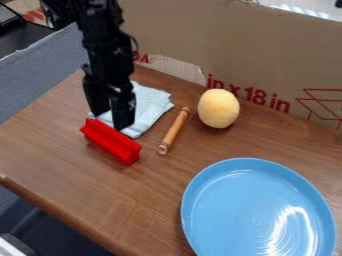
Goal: Move the cloth to the right side of the table
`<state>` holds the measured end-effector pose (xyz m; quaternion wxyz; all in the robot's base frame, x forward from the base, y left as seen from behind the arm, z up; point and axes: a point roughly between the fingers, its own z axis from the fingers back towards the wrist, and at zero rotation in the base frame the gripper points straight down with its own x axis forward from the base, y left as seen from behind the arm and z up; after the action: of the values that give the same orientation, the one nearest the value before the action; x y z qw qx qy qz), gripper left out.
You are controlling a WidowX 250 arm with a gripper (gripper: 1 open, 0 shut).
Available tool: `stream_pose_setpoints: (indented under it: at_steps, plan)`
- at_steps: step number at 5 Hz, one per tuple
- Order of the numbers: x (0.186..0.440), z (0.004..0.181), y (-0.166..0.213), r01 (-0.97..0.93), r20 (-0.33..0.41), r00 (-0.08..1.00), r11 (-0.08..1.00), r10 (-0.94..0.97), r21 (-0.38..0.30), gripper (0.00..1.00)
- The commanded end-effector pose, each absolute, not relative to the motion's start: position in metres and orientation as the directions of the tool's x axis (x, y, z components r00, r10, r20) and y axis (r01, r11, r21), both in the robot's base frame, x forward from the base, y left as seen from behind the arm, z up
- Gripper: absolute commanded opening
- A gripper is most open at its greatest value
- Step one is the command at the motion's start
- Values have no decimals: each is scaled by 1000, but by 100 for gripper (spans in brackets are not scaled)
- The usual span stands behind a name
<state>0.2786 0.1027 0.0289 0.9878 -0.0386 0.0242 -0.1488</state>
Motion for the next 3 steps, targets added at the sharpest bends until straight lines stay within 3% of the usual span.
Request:
stream_pose_setpoints:
  at_steps: [1, 2, 3]
  plan:
    - [298, 37, 123, 289, 23, 957, 957, -289, -35, 100]
    - [286, 62, 125, 293, 38, 956, 956, -292, -24, 100]
    - [269, 68, 130, 282, 37, 959, 959, -281, -38, 100]
